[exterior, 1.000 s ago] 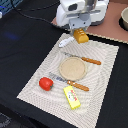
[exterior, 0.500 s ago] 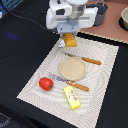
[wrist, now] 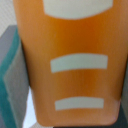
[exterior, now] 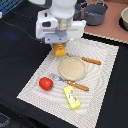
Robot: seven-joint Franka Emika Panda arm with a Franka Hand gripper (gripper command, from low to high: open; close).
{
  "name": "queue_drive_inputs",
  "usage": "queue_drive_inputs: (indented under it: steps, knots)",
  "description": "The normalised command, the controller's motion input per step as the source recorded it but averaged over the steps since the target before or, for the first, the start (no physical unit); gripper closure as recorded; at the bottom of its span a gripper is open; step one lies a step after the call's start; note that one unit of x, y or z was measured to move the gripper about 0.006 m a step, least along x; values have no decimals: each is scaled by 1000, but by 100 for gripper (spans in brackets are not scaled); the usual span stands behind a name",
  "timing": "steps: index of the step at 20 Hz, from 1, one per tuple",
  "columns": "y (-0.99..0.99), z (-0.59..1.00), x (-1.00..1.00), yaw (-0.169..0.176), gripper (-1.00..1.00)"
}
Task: Interact with the objects in diverse but meaningful ways.
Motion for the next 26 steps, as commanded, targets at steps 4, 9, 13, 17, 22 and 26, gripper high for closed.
queue_drive_inputs:
  steps: [4, 9, 13, 17, 22, 26]
  knots:
    - [-222, -270, -427, -49, 100]
    - [-85, -53, -234, -20, -100]
    - [-10, 374, -86, -6, -100]
    - [-56, 910, -111, -1, -100]
    - [-227, 1000, -61, 0, -100]
    - [-554, 896, 0, 93, -100]
